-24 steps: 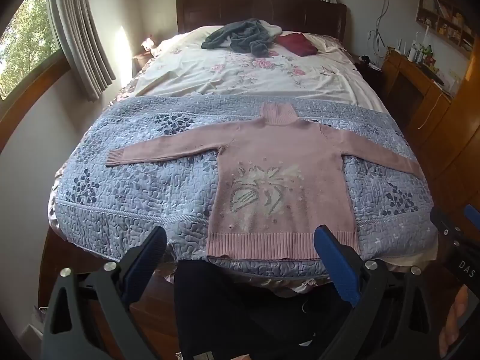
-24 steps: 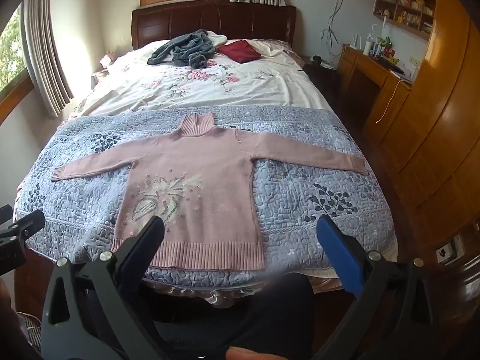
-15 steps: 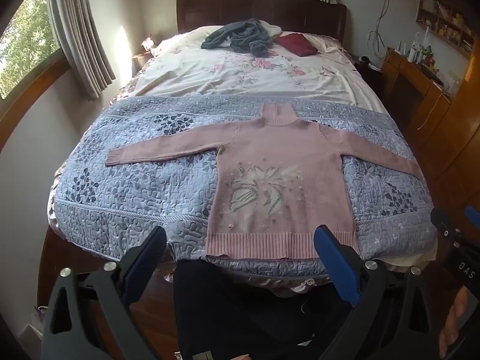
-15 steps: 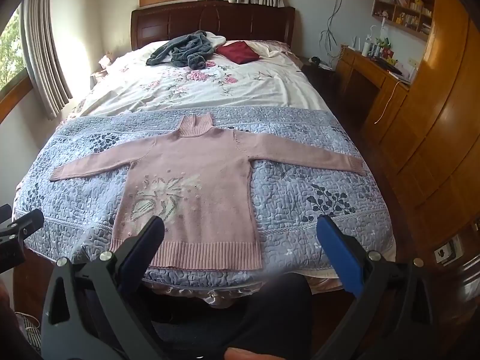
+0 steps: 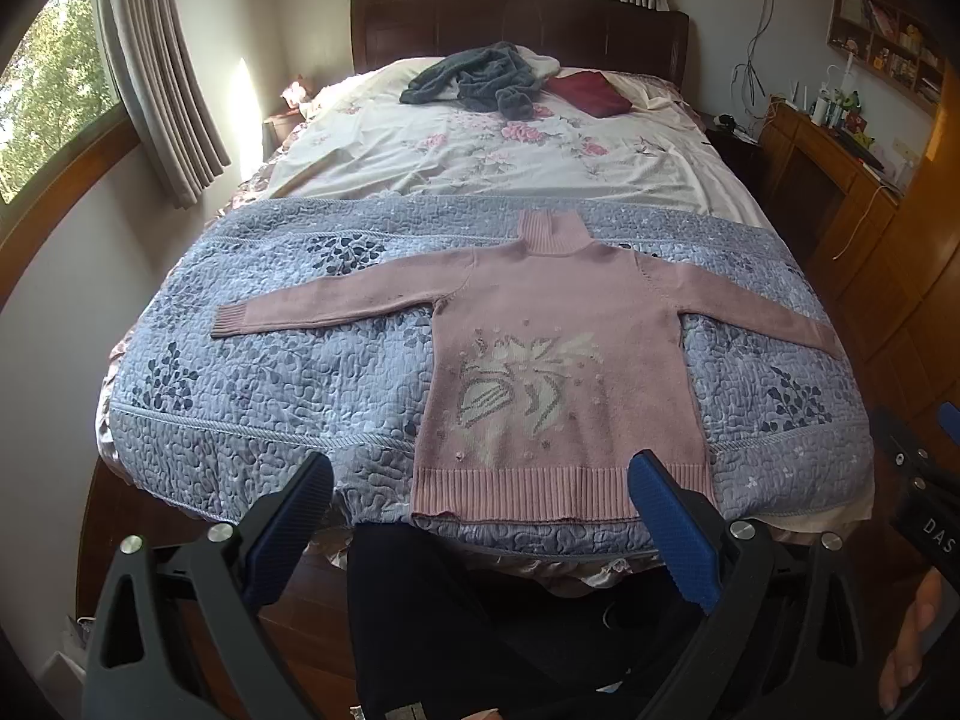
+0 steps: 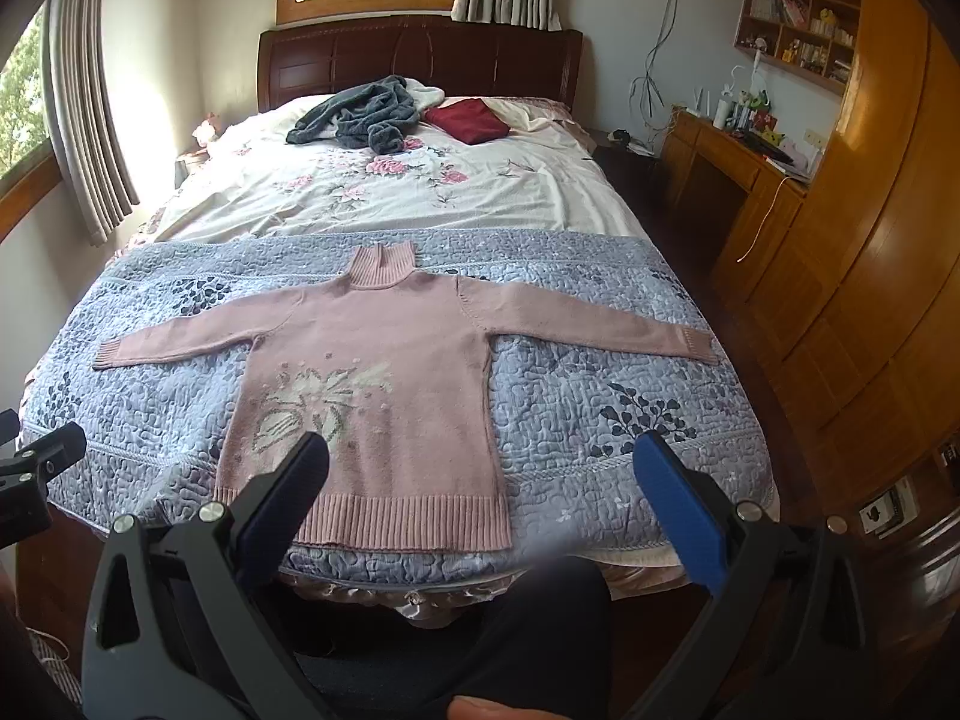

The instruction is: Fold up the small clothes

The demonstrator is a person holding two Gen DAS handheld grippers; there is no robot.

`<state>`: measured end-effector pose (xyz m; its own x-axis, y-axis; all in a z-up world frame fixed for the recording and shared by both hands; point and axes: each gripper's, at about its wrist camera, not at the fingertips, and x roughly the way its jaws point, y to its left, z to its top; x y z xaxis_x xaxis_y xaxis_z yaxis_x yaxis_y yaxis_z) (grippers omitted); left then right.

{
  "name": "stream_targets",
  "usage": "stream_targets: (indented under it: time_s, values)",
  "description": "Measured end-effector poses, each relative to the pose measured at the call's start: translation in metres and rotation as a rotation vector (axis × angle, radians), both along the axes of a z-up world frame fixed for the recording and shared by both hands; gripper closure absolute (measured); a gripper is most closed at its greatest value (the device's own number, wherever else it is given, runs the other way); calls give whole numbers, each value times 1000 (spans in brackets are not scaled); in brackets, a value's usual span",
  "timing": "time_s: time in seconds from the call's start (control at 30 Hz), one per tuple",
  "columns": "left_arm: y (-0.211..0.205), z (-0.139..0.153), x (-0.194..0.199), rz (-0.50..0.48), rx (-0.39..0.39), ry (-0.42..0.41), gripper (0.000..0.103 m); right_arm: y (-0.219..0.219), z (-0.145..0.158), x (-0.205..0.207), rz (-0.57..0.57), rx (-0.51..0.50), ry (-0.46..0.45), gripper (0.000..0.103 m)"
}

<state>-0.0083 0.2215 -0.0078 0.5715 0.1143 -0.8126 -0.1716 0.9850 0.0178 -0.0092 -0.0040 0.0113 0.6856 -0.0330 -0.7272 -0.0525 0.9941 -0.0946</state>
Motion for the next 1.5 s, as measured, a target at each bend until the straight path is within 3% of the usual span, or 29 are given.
stream_targets:
  time_s: [1.5]
  values:
    - [-9,5,-1,-13,21,-3,4,-7,3,-3,-14,-6,-28,3]
